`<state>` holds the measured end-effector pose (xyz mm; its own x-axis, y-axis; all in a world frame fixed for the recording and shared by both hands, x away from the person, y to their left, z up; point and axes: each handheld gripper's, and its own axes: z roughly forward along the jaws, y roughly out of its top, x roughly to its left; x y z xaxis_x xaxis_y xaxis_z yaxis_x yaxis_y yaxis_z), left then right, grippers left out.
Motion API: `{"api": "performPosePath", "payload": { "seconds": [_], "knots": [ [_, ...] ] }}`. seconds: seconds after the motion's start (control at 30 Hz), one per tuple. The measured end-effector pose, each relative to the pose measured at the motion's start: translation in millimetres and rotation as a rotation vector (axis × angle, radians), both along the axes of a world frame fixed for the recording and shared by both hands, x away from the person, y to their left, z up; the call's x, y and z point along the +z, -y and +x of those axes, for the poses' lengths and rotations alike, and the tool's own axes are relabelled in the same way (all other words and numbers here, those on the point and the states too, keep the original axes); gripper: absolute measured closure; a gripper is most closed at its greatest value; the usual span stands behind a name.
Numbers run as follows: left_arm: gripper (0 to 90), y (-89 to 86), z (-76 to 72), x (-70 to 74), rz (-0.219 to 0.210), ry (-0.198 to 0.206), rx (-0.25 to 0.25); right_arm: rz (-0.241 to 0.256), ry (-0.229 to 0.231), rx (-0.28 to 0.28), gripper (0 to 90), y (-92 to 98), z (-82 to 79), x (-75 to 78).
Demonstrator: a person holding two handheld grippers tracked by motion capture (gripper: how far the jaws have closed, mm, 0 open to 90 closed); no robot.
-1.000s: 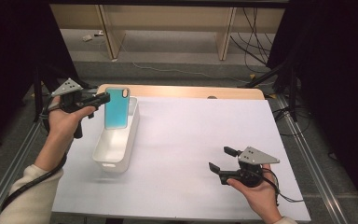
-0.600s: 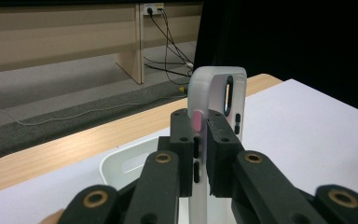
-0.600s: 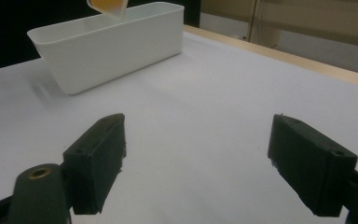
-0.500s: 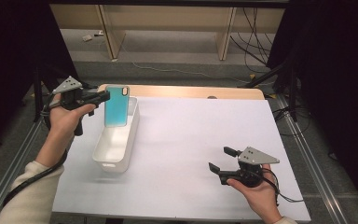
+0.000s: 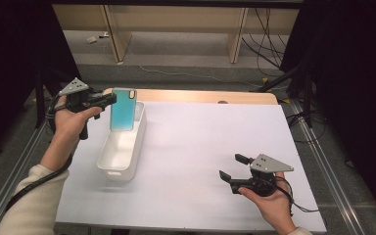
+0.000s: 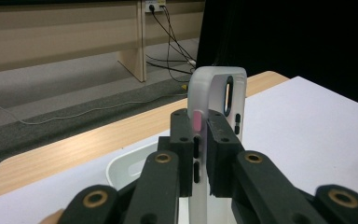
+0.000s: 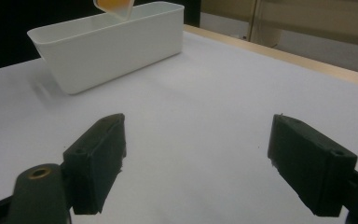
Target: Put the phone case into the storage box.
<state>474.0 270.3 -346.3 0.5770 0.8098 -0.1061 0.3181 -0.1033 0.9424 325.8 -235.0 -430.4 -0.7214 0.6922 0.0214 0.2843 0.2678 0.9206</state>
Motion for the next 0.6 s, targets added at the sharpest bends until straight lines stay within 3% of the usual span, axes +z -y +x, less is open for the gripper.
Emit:
{"api": "performPosePath", "payload": {
  "seconds": [0.6],
  "knots": [
    [82.3,4.3,11.1,-1.4,0.014,0.004,0.002,0.0,-0.003,0.0,20.5,0.1,-0.2,0.1]
  ]
}}
